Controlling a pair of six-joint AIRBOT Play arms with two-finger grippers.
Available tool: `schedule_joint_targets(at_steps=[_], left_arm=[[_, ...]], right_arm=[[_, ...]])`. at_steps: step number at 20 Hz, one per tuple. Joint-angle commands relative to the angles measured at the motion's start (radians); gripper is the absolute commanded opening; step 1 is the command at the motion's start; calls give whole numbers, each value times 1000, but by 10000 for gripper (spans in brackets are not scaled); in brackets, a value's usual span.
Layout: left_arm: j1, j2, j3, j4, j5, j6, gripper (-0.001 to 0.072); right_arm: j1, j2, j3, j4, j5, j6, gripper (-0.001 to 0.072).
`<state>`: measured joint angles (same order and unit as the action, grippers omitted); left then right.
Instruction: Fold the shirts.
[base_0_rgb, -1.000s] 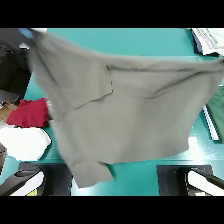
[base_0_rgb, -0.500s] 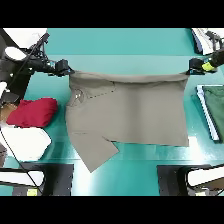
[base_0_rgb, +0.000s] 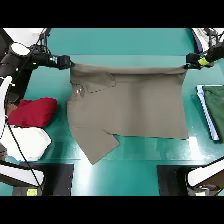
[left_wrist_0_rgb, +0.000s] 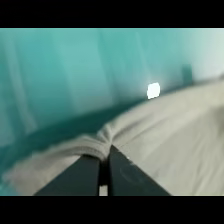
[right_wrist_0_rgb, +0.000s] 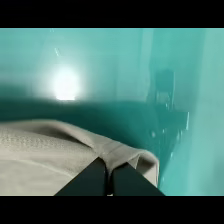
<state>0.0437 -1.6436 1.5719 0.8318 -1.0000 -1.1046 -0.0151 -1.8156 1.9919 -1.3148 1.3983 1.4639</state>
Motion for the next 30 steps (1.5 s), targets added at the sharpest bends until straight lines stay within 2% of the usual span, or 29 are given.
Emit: schedule_joint_targets(at_steps=[1, 6, 10, 11, 12, 13, 15, 19, 26, 30], left_arm=[[-3, -3, -7, 135, -158, -29, 27], [-3, -5, -85, 187, -178, -51, 27], [-3, -5, -135, 188, -198, -58, 29], [-3, -5, -134, 188, -200, -86, 98], [-3, -5, -132, 189, -206, -113, 437], [-3, -5, -132, 192, -213, -138, 617], [9, -1, -131, 207, -270, -161, 601], [77, 87, -174, 273, -407, -216, 602], [85, 563, -798, 257, -280, -315, 601], [85, 733, -1051, 132, -266, -320, 601]], right_arm=[[13, 21, -71, 3, 34, -14, 14], [31, 110, -358, 2, -99, 1, 15], [29, 161, -487, 6, -172, 21, 22], [29, 164, -497, 7, -163, 21, 83], [29, 163, -499, 6, -145, 21, 309], [29, 164, -498, 6, -128, 21, 413], [25, 177, -489, 3, -72, 20, 411], [-14, 276, -505, 7, 55, -63, 409], [-92, 523, -743, 15, -60, -78, 409], [-109, 544, -771, 40, -64, -78, 409]])
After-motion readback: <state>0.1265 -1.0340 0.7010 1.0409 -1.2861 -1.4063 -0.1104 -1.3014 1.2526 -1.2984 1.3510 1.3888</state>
